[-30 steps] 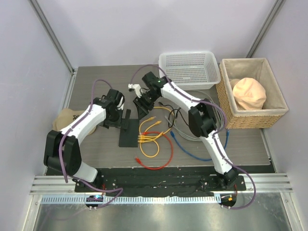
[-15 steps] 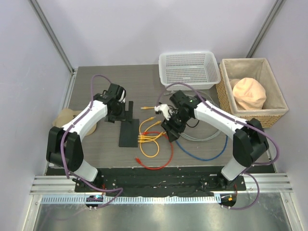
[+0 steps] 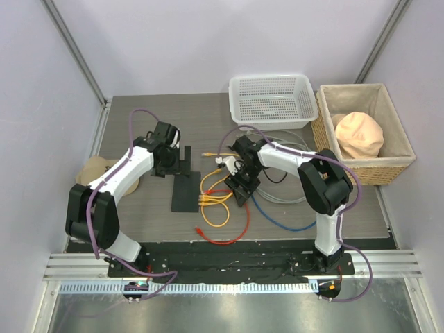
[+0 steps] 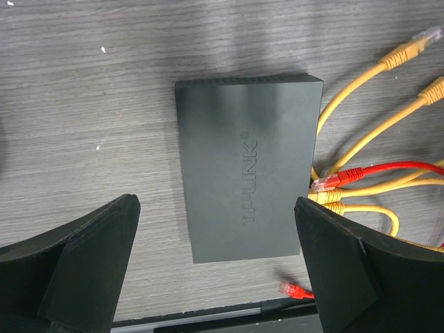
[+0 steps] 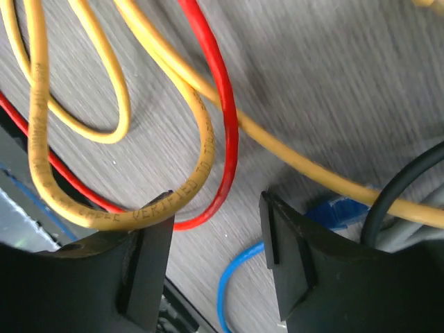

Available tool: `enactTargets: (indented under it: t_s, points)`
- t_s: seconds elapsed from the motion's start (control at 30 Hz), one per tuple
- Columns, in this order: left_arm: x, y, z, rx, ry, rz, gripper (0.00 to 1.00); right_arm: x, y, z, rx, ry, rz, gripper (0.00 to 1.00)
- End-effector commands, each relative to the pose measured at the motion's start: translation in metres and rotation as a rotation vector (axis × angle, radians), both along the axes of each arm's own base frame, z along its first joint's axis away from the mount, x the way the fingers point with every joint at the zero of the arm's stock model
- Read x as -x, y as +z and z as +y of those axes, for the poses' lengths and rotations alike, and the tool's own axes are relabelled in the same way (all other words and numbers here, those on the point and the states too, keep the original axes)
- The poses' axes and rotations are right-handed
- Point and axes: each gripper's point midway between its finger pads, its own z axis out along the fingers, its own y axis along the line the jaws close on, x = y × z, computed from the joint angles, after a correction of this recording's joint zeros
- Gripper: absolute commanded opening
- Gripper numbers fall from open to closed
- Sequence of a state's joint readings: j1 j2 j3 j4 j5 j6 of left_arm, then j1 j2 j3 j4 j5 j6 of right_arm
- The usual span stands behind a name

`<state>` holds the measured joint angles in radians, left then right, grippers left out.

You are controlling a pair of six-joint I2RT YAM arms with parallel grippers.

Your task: Pull the plug from the switch port

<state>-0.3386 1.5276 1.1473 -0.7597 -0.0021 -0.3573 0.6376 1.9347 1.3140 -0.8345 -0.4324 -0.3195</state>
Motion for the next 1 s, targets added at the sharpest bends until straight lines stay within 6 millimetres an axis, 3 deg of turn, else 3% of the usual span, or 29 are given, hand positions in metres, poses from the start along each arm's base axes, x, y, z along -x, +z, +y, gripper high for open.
enactTargets:
  t_s: [0.0,0.13,0.23,0.4,0.53,0.63,0.77,0.9,0.93,0.97]
  points:
    - [-0.007,0.010,0.000,0.022,-0.003,-0.053,1.00,-0.022,-0.015,0.004,0.025,0.017,-0.080,0.58]
    - [-0.009,0.007,0.002,0.029,0.013,-0.047,1.00,-0.019,-0.026,-0.016,0.118,0.031,-0.088,0.43]
    - [-0.011,0.009,0.004,0.031,0.022,-0.048,1.00,-0.018,-0.021,-0.023,0.132,0.048,-0.112,0.27]
    - [-0.011,0.011,0.007,0.026,0.025,-0.051,1.00,-0.038,0.042,-0.031,0.089,0.079,-0.275,0.13]
    - [-0.009,0.007,0.009,0.033,0.035,-0.041,1.00,-0.056,0.098,-0.042,0.023,0.064,-0.363,0.10]
    - [-0.010,0.007,0.011,0.033,0.040,-0.037,1.00,-0.069,0.122,-0.060,0.027,0.055,-0.437,0.09]
    - [-0.011,0.008,0.009,0.043,0.039,-0.038,1.00,-0.110,0.136,-0.108,0.086,-0.036,-0.493,0.08]
    - [-0.009,0.005,0.008,0.044,0.035,-0.025,1.00,-0.148,0.135,-0.152,0.189,-0.065,-0.517,0.11]
    - [-0.008,0.003,0.008,0.050,0.035,-0.018,1.00,-0.160,0.139,-0.163,0.229,-0.081,-0.545,0.14]
    - [-0.008,0.004,0.006,0.058,0.036,-0.019,1.00,-0.169,0.129,-0.171,0.261,-0.113,-0.527,0.31]
